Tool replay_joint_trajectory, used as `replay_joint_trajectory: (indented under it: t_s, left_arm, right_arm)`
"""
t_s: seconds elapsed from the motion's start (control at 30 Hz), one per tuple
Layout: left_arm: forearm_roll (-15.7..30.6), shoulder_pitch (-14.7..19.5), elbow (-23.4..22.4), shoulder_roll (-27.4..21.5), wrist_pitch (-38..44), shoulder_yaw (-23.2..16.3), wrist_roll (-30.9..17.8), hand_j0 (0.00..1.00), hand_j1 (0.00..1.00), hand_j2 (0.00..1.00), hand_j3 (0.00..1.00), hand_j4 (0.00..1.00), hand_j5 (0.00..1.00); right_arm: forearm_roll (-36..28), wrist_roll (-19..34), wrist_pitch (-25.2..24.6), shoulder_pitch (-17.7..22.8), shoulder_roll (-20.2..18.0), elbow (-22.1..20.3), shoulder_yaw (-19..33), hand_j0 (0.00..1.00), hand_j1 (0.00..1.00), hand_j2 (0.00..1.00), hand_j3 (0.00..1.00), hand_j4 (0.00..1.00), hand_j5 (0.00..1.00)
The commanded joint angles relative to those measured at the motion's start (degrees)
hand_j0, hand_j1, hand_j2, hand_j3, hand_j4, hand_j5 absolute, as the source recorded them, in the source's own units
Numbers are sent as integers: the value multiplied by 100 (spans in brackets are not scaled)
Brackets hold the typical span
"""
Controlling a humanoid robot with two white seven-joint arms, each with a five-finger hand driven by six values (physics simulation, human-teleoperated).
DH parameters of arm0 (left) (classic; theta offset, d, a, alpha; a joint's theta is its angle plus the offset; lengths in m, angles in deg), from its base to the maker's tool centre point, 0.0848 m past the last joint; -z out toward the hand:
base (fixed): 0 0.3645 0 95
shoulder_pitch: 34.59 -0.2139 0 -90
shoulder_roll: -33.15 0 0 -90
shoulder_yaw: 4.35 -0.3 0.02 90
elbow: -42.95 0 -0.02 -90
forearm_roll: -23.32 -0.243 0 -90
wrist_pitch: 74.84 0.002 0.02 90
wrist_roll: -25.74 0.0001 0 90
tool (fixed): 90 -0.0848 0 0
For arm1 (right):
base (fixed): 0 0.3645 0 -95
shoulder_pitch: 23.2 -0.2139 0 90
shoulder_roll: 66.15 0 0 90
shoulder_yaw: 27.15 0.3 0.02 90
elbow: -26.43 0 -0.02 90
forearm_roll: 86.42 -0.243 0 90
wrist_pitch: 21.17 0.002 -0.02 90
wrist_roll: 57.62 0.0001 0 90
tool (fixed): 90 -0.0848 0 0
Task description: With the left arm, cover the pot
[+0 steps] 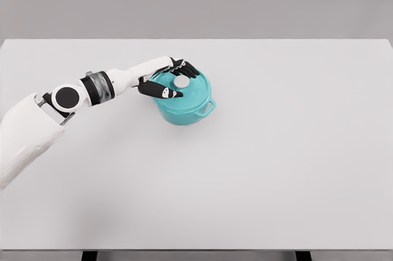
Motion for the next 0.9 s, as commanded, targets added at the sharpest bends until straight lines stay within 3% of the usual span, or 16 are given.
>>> replay_joint_trajectory:
  t_s: [0.0, 0.6, 0.87]
  left_arm:
    - [-59, -9, -5, 3, -4, -10, -16, 71, 71, 71, 71, 71, 71]
    - [-111, 53, -14, 38, -4, -27, -25, 72, 72, 72, 72, 72, 72]
    - [-199, 79, -84, 47, -4, -18, -25, 78, 78, 78, 78, 78, 78]
  right_arm:
    - [3, 2, 3, 0, 0, 0, 1, 100, 100, 100, 100, 100, 100]
    - [3, 2, 3, 0, 0, 0, 1, 100, 100, 100, 100, 100, 100]
    - [3, 2, 3, 0, 0, 0, 1, 100, 100, 100, 100, 100, 100]
